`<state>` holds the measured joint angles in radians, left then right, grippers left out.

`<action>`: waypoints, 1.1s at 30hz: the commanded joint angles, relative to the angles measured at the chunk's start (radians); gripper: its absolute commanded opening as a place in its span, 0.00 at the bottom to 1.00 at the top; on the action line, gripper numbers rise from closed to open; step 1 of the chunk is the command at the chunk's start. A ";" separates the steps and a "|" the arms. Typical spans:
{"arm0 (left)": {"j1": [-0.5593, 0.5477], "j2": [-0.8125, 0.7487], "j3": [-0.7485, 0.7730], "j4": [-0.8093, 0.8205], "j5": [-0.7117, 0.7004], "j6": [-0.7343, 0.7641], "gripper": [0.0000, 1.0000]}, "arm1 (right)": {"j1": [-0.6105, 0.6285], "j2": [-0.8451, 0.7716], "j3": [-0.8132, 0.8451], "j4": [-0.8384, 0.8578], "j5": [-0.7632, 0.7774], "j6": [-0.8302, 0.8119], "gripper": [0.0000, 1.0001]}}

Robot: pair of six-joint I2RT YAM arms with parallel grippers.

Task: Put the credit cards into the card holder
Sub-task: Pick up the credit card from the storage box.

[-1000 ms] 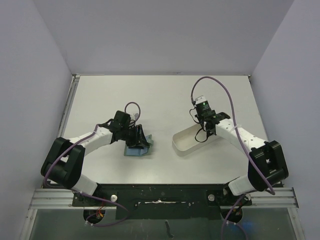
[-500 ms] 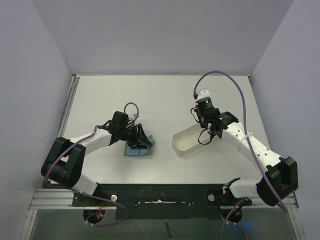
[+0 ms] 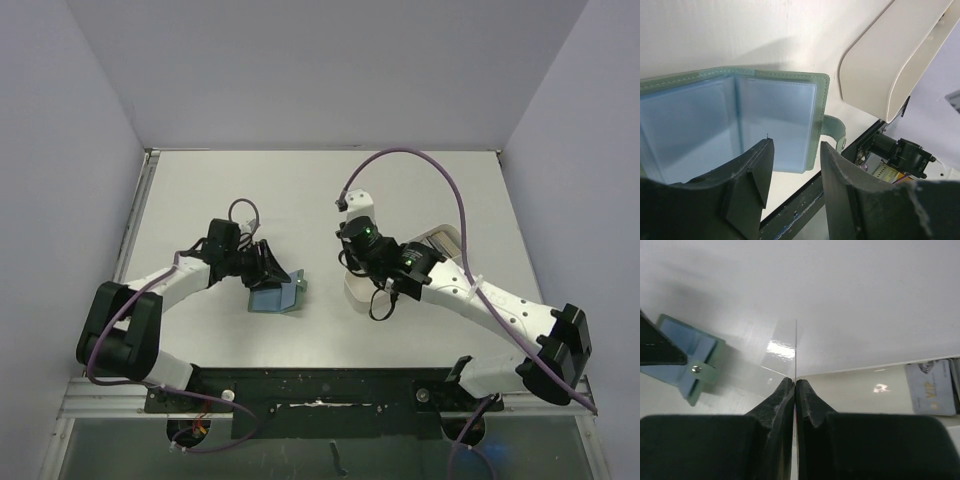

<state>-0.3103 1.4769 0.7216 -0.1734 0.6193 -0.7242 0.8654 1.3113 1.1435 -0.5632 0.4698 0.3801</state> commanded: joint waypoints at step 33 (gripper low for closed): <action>0.332 -0.332 -0.412 1.097 0.467 -0.709 0.50 | -0.035 0.096 -0.263 0.999 -0.510 0.530 0.00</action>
<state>0.0166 1.1427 0.3321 0.5247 1.0012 -1.2087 0.8242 1.4700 0.8955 0.2237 0.0673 0.8558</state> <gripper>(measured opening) 0.497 0.043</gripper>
